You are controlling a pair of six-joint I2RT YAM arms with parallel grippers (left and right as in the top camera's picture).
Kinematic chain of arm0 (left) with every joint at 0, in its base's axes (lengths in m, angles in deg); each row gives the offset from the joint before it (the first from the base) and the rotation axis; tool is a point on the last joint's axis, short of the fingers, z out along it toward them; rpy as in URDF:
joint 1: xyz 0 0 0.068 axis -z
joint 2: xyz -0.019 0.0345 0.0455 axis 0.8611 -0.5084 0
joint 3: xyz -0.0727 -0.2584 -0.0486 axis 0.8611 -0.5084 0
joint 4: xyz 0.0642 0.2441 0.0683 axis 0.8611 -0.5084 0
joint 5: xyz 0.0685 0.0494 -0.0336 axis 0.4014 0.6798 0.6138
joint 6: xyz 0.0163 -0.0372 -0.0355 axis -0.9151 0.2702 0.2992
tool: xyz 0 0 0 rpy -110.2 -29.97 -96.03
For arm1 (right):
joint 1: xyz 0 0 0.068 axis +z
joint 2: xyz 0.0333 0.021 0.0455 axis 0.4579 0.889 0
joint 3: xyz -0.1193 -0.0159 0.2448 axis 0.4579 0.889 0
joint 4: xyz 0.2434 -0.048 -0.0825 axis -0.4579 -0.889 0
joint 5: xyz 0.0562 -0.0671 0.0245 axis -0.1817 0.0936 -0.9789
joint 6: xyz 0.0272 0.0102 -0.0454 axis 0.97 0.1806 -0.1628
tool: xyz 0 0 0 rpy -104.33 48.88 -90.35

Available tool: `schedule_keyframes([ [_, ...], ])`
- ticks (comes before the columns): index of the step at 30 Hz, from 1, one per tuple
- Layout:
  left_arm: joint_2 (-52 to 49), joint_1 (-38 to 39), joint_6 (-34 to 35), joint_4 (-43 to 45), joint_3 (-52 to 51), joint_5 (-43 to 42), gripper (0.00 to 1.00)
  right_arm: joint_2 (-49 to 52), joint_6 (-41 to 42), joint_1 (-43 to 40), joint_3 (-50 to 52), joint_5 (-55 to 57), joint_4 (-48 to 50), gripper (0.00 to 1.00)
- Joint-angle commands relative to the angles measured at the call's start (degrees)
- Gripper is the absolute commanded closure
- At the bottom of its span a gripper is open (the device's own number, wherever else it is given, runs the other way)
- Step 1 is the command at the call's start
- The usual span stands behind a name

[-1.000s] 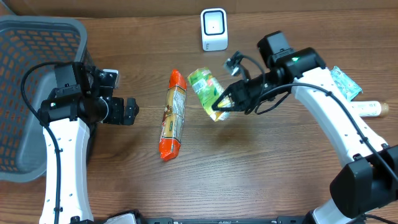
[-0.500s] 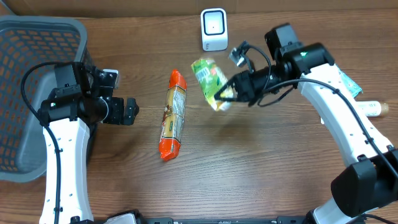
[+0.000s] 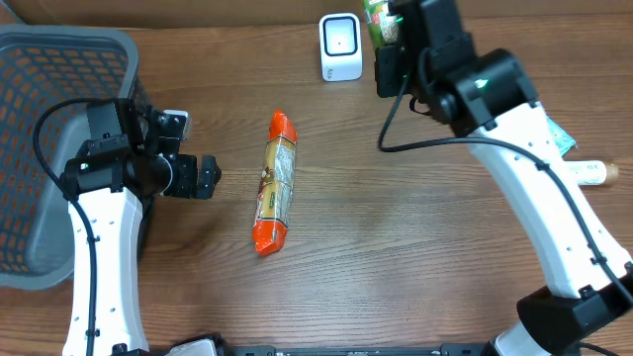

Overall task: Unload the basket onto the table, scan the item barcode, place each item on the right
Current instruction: 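Lift the snack bag toward the barcode scanner with the right gripper, then hold the snack bag barcode against the scanner window with the right gripper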

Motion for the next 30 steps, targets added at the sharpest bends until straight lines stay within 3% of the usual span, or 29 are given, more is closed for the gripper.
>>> schedule_keyframes([
  [1,-0.3,0.1,-1.1,0.0,1.0,-0.5,0.00,0.7,0.1,1.4,-1.7,15.0,0.8,0.96],
  [10,-0.3,0.1,-1.1,0.0,1.0,-0.5,0.01,0.8,0.2,3.8,-1.7,18.5,-3.0,0.96],
  [14,-0.3,0.1,-1.1,0.0,1.0,-0.5,0.01,-0.5,0.1,9.8,-1.9,29.6,-3.6,0.96],
  [18,-0.3,0.1,-1.1,0.0,1.0,-0.5,0.01,-0.4,0.1,13.5,-1.9,33.4,-4.8,0.96],
  [30,-0.3,0.1,-1.1,0.0,1.0,-0.5,0.00,-0.4,0.6,15.6,-1.9,40.3,-6.0,0.96],
])
